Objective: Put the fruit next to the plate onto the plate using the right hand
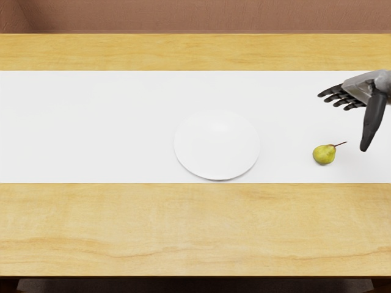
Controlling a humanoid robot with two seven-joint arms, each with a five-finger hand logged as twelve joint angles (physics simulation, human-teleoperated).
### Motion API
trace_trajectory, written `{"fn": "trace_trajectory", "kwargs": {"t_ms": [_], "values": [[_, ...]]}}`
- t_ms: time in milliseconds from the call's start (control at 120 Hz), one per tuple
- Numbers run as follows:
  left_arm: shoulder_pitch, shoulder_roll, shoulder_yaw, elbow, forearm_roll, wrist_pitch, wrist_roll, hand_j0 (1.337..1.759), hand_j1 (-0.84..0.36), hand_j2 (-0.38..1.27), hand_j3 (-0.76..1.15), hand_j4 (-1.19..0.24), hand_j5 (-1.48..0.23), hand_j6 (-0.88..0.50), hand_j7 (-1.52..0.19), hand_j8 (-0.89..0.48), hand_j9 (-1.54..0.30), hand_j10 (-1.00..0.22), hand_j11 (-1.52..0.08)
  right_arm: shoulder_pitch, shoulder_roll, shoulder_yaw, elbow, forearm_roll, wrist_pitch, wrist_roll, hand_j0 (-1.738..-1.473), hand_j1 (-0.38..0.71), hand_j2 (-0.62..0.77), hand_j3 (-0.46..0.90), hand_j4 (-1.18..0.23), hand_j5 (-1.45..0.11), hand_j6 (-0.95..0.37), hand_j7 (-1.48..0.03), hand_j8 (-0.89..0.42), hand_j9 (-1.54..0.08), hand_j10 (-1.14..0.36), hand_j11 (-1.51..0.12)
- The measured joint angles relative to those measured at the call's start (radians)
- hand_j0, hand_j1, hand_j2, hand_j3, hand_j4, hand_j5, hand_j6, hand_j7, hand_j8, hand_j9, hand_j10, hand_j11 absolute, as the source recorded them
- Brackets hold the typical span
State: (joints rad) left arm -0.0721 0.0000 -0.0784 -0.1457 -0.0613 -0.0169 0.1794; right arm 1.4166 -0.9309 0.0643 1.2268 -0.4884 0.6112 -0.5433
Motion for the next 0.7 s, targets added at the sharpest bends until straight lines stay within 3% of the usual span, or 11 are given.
{"fn": "trace_trajectory", "kwargs": {"t_ms": [250,333,525,700], "values": [[0.0,0.0,0.0,0.0,0.0,0.0,0.0,1.658,0.33,0.0,0.0,-0.02,-0.02,-0.02,-0.02,-0.02,-0.02,-0.01,-0.02,-0.013,0.016,0.034,0.014,-0.004,0.0,-0.004,-1.658,-0.35,0.0,0.0,0.0,0.0,-0.01,0.0,-0.01,0.0,0.0,0.0],[0.0,0.0,0.0,0.0,0.0,0.0,0.0,1.658,0.33,0.0,0.0,-0.02,-0.02,-0.02,-0.02,-0.02,-0.02,-0.02,-0.02,-0.017,0.024,0.04,0.026,-0.028,0.0,-0.034,-1.658,-0.35,0.0,0.0,0.0,0.0,-0.01,0.0,-0.01,0.0,0.0,0.0],[0.0,0.0,0.0,0.0,0.0,0.0,0.0,1.658,0.33,0.0,0.0,-0.02,-0.02,-0.02,-0.02,-0.02,-0.02,-0.02,-0.02,-0.048,0.027,0.046,0.229,-0.219,-0.108,-0.062,-1.658,-0.35,0.0,0.0,0.0,0.0,-0.01,0.0,-0.01,0.0,0.0,0.0],[0.0,0.0,0.0,0.0,0.0,0.0,0.0,1.658,0.33,0.0,0.0,-0.02,-0.02,-0.02,-0.02,-0.02,-0.02,-0.02,-0.02,-0.148,0.041,0.044,0.289,-0.364,-0.316,-0.067,-1.658,-0.35,0.0,0.0,-0.01,0.0,-0.01,0.0,-0.01,0.0,0.0,0.0]]}}
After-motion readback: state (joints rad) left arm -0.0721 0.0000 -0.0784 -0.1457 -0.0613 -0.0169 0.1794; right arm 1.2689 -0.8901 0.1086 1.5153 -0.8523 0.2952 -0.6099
